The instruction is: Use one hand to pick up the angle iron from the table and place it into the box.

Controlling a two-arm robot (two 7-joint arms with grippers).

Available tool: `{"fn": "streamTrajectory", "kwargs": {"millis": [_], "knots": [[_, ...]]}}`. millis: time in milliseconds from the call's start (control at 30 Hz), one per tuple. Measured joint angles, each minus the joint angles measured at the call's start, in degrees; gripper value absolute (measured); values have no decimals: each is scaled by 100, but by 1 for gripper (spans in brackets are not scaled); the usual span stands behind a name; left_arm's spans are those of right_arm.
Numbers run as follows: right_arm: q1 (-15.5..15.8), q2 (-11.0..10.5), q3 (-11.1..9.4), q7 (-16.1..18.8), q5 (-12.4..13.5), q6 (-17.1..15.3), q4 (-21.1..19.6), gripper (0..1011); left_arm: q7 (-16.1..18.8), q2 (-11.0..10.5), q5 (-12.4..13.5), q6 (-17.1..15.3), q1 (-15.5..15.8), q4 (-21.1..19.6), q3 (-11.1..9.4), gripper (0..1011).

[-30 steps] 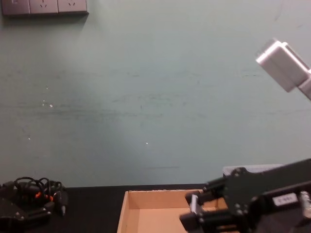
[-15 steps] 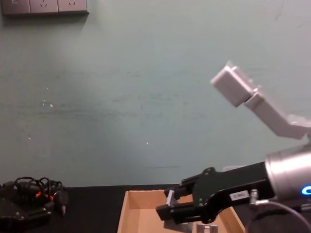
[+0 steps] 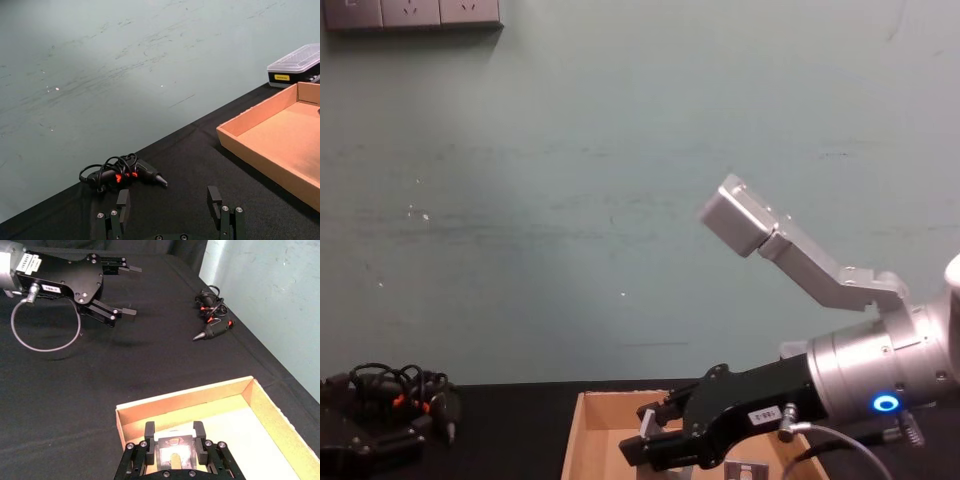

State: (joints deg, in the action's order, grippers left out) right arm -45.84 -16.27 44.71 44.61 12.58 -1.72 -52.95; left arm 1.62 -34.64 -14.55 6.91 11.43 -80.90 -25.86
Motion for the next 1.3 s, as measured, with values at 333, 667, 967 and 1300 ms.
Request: {"fn": "streamTrajectory", "kwargs": {"millis": [333,667,967,1300], "knots": [[-87,222,-1,23,-225,-14,360,451,0,0,0,0,0,0,0,1011],[-58,246,-36,13,-376,-103,353,451,0,0,0,0,0,0,0,1011],[33,211,-128,-35,-426,-167,213,660,0,0,0,0,0,0,0,1011],[353,-43,-389,-403,-415,-224,-541,934,0,0,-1,0,0,0,0,1011]]}}
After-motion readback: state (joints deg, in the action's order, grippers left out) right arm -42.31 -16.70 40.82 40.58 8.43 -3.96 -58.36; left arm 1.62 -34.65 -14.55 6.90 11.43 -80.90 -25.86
